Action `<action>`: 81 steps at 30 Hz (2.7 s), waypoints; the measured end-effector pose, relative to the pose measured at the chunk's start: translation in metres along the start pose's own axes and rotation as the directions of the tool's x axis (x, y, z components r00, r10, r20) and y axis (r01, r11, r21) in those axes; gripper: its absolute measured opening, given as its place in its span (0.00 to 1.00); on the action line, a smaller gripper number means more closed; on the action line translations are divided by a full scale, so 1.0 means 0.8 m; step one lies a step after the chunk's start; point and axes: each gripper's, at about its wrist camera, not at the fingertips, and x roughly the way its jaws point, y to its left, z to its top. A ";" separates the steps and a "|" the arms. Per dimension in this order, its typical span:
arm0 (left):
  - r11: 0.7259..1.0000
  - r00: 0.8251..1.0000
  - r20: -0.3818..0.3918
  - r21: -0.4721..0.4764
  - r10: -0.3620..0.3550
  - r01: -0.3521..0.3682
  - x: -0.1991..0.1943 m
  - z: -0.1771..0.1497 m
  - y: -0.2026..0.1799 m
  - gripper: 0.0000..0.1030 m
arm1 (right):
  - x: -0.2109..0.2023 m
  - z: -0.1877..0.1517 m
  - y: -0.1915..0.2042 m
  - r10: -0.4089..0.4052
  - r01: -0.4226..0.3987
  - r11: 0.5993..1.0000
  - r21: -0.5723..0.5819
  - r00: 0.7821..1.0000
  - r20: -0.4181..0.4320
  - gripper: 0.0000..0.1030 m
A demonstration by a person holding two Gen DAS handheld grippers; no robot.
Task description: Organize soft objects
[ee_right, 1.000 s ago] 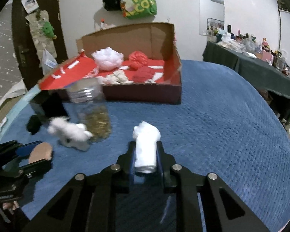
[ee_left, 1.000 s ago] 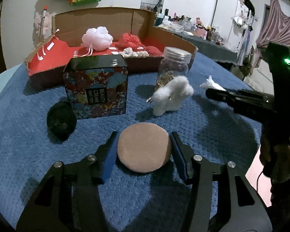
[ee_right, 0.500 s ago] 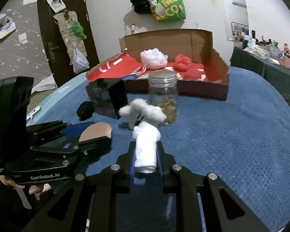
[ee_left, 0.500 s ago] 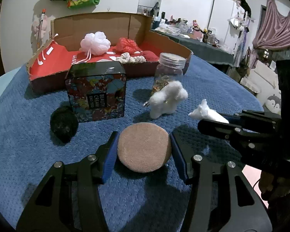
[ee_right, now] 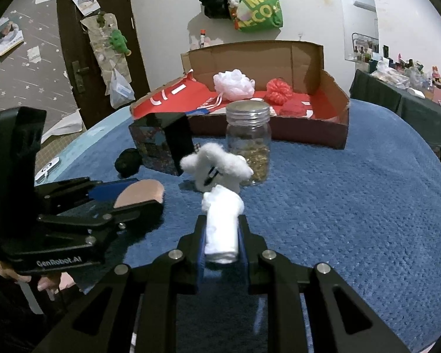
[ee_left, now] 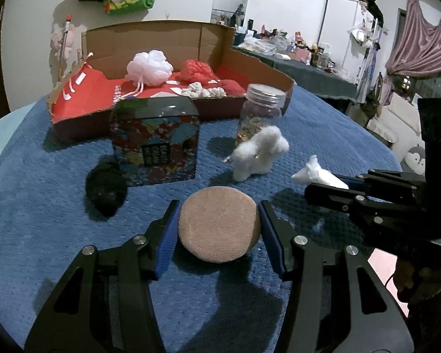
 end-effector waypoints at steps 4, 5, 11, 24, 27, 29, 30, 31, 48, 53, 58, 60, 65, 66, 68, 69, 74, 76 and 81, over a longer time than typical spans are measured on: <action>1.000 1.000 0.004 -0.009 0.016 -0.015 -0.007 0.003 0.009 0.49 | 0.000 0.003 -0.007 -0.019 0.019 1.000 0.007 1.000 -0.004 0.20; 1.000 1.000 0.006 -0.013 0.021 -0.021 -0.011 0.004 0.014 0.49 | 0.000 0.004 -0.010 -0.024 0.024 1.000 0.009 1.000 -0.004 0.20; 0.998 0.999 0.002 -0.037 0.045 -0.045 -0.022 0.015 0.043 0.49 | -0.001 0.014 -0.027 -0.072 0.072 0.997 0.018 0.997 -0.001 0.20; 0.994 0.995 -0.034 -0.061 0.089 -0.091 -0.028 0.053 0.114 0.49 | 0.016 0.053 -0.062 -0.126 0.126 0.992 0.027 0.992 -0.026 0.20; 0.994 0.995 -0.053 -0.061 0.090 -0.093 -0.022 0.061 0.126 0.49 | 0.025 0.061 -0.066 -0.133 0.134 0.991 0.017 0.990 -0.040 0.20; 0.995 0.994 -0.066 -0.056 0.085 -0.088 -0.017 0.066 0.133 0.49 | 0.029 0.065 -0.069 -0.139 0.139 0.990 0.013 0.989 -0.046 0.20; 0.994 0.993 -0.073 -0.051 0.088 -0.092 -0.013 0.069 0.137 0.49 | 0.032 0.068 -0.070 -0.140 0.141 0.990 0.010 0.989 -0.050 0.20; 0.995 0.993 -0.078 -0.049 0.088 -0.092 -0.011 0.071 0.139 0.49 | 0.034 0.071 -0.072 -0.144 0.145 0.989 0.008 0.988 -0.053 0.20; 0.997 0.992 -0.101 0.027 0.079 -0.077 0.010 0.119 0.151 0.49 | 0.058 0.119 -0.078 -0.135 0.131 0.990 -0.059 0.988 -0.068 0.20; 0.996 0.992 -0.103 0.060 0.078 -0.072 0.015 0.133 0.149 0.49 | 0.066 0.131 -0.079 -0.129 0.124 0.989 -0.077 0.989 -0.073 0.20; 0.995 0.992 -0.107 0.082 0.066 -0.057 0.021 0.149 0.148 0.49 | 0.075 0.143 -0.082 -0.110 0.103 0.991 -0.084 0.991 -0.083 0.20; 0.995 0.992 -0.112 0.088 0.057 -0.048 0.026 0.154 0.148 0.49 | 0.079 0.149 -0.085 -0.098 0.091 0.992 -0.082 0.991 -0.088 0.20; 0.995 0.991 -0.133 0.094 0.032 -0.020 0.040 0.162 0.146 0.49 | 0.089 0.160 -0.089 -0.069 0.061 0.995 -0.078 0.992 -0.103 0.20; 0.996 0.990 -0.140 0.094 0.025 -0.012 0.044 0.165 0.146 0.49 | 0.091 0.162 -0.089 -0.061 0.053 0.996 -0.077 0.992 -0.108 0.20; 0.996 0.989 -0.150 0.094 0.017 -0.003 0.050 0.168 0.146 0.49 | 0.095 0.168 -0.090 -0.051 0.042 0.996 -0.080 0.992 -0.115 0.20; 0.995 0.988 -0.155 0.095 0.012 0.003 0.053 0.170 0.146 0.49 | 0.097 0.170 -0.090 -0.048 0.038 0.996 -0.083 0.992 -0.118 0.20; 0.995 0.983 -0.181 0.095 -0.005 0.022 0.067 0.178 0.147 0.49 | 0.108 0.182 -0.089 -0.035 0.021 0.995 -0.098 0.990 -0.138 0.21; 0.996 0.980 -0.197 0.089 -0.013 0.031 0.075 0.182 0.149 0.49 | 0.115 0.188 -0.087 -0.035 0.019 0.994 -0.110 0.989 -0.147 0.21; 0.996 0.973 -0.228 0.078 -0.031 0.050 0.093 0.192 0.153 0.49 | 0.132 0.207 -0.085 -0.025 0.002 0.991 -0.131 0.985 -0.170 0.21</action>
